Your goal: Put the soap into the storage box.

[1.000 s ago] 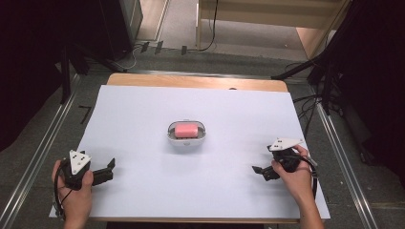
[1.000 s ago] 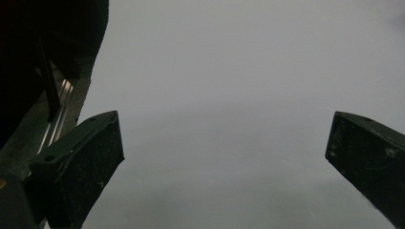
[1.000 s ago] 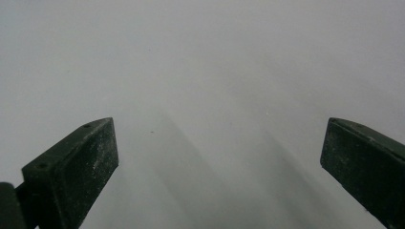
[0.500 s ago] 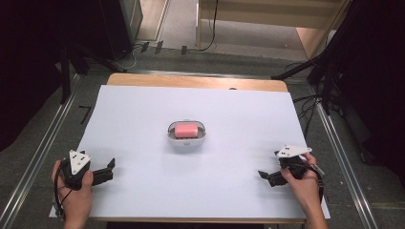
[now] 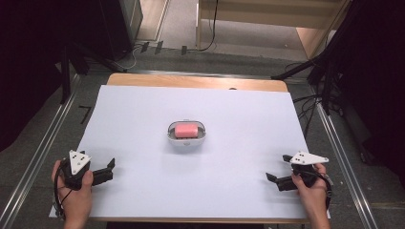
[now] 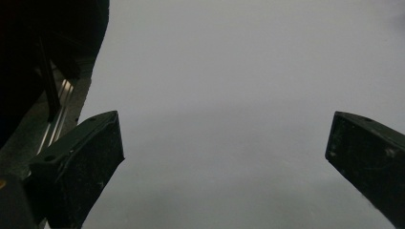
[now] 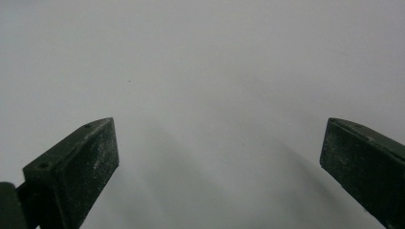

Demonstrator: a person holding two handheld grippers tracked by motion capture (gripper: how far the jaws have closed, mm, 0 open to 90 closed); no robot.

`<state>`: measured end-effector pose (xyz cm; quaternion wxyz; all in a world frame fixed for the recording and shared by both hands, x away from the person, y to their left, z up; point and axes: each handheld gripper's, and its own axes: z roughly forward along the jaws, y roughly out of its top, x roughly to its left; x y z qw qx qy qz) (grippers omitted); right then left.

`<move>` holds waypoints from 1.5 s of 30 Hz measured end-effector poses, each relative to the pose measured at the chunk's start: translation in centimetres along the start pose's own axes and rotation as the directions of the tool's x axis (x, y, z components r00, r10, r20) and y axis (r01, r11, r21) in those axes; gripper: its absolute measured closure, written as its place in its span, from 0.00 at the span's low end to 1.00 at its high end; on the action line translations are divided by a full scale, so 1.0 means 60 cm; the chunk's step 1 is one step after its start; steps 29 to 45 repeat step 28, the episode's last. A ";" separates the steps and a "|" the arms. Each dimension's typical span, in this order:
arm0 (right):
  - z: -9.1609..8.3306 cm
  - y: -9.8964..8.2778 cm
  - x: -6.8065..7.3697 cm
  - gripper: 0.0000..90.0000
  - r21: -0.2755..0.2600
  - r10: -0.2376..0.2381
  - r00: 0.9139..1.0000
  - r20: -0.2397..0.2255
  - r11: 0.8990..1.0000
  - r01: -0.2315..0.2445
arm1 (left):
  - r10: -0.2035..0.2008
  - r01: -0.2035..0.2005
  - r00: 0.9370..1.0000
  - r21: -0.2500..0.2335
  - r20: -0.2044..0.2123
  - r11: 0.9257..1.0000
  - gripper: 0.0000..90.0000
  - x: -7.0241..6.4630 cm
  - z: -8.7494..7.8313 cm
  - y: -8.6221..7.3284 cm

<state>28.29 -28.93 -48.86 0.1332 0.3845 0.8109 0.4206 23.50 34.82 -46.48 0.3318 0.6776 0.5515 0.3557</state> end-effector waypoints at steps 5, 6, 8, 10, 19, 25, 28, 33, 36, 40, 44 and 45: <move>-0.021 -0.014 -0.010 0.00 -0.046 0.037 0.999 0.009 0.998 -0.037 | 0.000 0.000 1.000 -0.001 0.000 1.000 0.00 0.000 0.000 0.000; -0.021 -0.014 -0.010 0.00 -0.046 0.037 0.999 0.009 0.998 -0.037 | 0.000 0.000 1.000 -0.001 0.000 1.000 0.00 0.000 0.000 0.000; -0.027 -0.018 -0.013 0.00 -0.061 0.046 0.999 0.016 0.997 -0.045 | 0.000 0.000 1.000 0.001 0.001 1.000 0.00 0.000 0.000 0.000; -0.032 -0.021 -0.015 0.00 -0.076 0.058 0.998 0.020 0.996 -0.056 | 0.000 0.000 1.000 0.001 0.001 1.000 0.00 0.000 0.000 0.000; -0.052 -0.035 -0.025 0.00 -0.137 0.105 0.994 0.036 0.986 -0.099 | -0.001 0.001 1.000 0.003 0.001 1.000 0.00 0.001 0.000 0.000; -0.051 -0.035 -0.025 0.00 -0.132 0.107 0.994 0.036 0.986 -0.101 | -0.001 0.001 1.000 0.006 0.001 1.000 0.00 0.001 0.000 0.000; -0.053 -0.037 -0.026 0.00 -0.149 0.110 0.993 0.041 0.984 -0.103 | -0.001 0.001 1.000 0.008 0.002 1.000 0.00 0.001 0.001 0.001; -0.053 -0.037 -0.026 0.00 -0.149 0.110 0.993 0.041 0.984 -0.103 | -0.001 0.001 1.000 0.008 0.002 1.000 0.00 0.001 0.001 0.001; -0.053 -0.037 -0.026 0.00 -0.149 0.110 0.993 0.041 0.984 -0.103 | -0.001 0.001 1.000 0.008 0.002 1.000 0.00 0.001 0.001 0.001; -0.053 -0.037 -0.026 0.00 -0.149 0.110 0.993 0.041 0.984 -0.103 | -0.001 0.001 1.000 0.008 0.002 1.000 0.00 0.001 0.001 0.001; -0.053 -0.037 -0.026 0.00 -0.149 0.110 0.993 0.041 0.984 -0.103 | -0.001 0.001 1.000 0.008 0.002 1.000 0.00 0.001 0.001 0.001; -0.053 -0.037 -0.026 0.00 -0.149 0.110 0.993 0.041 0.984 -0.103 | -0.001 0.001 1.000 0.008 0.002 1.000 0.00 0.001 0.001 0.001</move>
